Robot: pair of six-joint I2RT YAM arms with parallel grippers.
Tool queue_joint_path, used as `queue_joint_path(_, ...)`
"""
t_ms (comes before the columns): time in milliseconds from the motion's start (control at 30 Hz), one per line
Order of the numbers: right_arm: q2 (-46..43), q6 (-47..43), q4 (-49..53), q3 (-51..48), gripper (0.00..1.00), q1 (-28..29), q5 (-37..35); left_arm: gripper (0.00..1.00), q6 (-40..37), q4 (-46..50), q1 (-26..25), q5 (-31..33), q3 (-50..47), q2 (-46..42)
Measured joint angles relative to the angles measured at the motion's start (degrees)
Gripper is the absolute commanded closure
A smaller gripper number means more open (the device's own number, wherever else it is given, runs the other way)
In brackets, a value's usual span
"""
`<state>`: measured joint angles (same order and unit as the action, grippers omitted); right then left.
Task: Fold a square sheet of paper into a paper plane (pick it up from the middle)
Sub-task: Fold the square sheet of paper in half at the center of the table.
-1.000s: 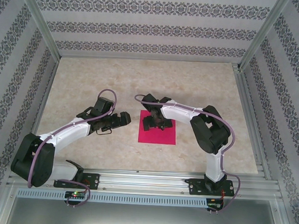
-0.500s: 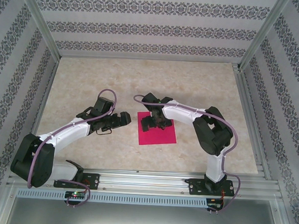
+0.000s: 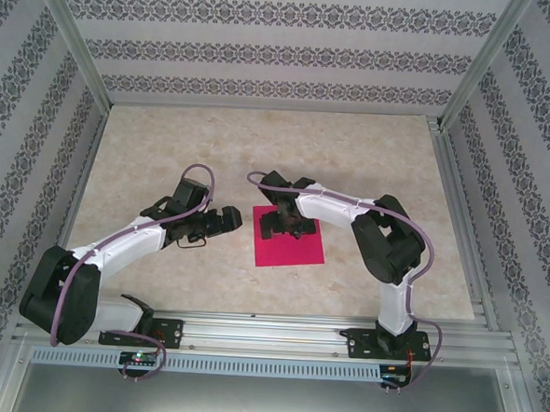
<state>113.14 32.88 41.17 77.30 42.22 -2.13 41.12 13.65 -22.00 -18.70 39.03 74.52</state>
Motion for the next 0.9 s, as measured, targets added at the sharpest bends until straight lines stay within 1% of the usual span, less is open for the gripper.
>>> queue_joint_path(500, 0.9, 0.0, 1.4, 1.5, 0.02, -0.1, -1.5, 0.0, 0.0, 0.0, 0.0, -0.4, 0.0, 0.0)
queue_joint_path(900, 1.9, 0.8, -0.9, 0.7, 0.03, -0.1, -0.8, 0.0, 0.0, 0.0, 0.0, -0.6, 0.0, 0.0)
